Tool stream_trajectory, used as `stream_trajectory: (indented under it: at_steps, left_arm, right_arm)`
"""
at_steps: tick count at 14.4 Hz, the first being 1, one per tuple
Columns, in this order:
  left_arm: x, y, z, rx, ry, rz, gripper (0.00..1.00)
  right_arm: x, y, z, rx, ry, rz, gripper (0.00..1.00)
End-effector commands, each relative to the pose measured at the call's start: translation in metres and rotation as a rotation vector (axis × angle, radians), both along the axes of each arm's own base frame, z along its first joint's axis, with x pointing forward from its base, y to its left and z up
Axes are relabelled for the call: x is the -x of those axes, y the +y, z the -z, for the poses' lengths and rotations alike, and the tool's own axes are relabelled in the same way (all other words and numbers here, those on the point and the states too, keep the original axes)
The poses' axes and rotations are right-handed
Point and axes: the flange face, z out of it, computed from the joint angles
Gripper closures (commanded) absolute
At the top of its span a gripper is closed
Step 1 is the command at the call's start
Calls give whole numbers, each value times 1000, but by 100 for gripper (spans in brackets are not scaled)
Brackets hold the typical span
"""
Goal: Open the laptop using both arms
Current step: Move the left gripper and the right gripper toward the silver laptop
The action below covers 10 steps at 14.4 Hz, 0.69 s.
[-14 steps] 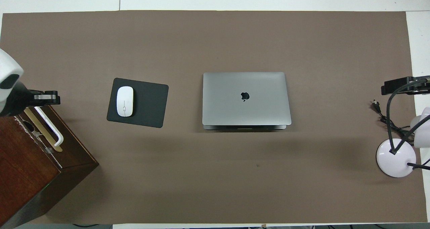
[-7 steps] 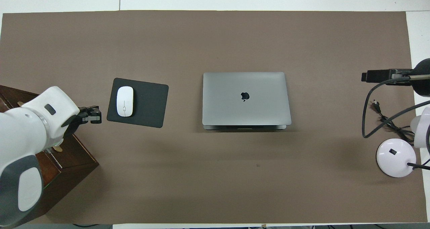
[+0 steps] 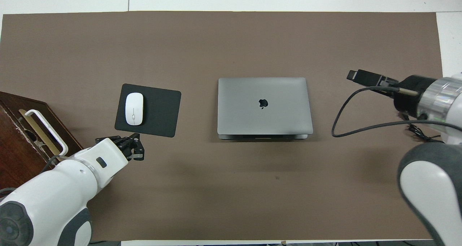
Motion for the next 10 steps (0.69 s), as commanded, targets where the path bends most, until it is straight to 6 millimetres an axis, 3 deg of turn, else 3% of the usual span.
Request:
stream_trajectory:
  at_steps: [1, 5, 9, 10]
  left_arm:
    - [21, -16, 8, 58, -42, 9, 100]
    - [34, -44, 26, 100, -95, 51, 100]
    - [37, -68, 46, 126, -137, 88, 100]
    - [37, -72, 50, 136, -158, 95, 100]
  right_arm:
    - [38, 31, 18, -83, -53, 74, 0]
    - [77, 71, 24, -163, -177, 98, 0]
    - [112, 121, 32, -355, -200, 152, 0]
    - [117, 126, 33, -397, -187, 177, 0]
